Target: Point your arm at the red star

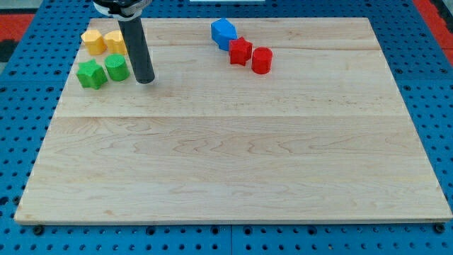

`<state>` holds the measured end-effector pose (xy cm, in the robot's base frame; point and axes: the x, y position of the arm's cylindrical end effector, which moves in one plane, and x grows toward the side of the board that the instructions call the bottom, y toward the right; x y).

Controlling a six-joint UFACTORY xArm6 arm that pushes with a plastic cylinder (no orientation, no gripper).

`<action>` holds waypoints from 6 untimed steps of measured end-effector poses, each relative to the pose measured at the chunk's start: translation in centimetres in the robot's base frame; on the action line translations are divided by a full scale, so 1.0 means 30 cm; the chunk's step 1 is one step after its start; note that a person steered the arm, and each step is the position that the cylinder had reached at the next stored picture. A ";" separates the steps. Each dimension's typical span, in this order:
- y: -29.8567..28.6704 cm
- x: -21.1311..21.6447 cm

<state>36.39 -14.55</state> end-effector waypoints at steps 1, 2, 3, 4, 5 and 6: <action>0.000 0.077; 0.065 0.065; 0.215 0.026; 0.294 0.026; 0.329 0.026; 0.329 0.046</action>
<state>37.76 -4.67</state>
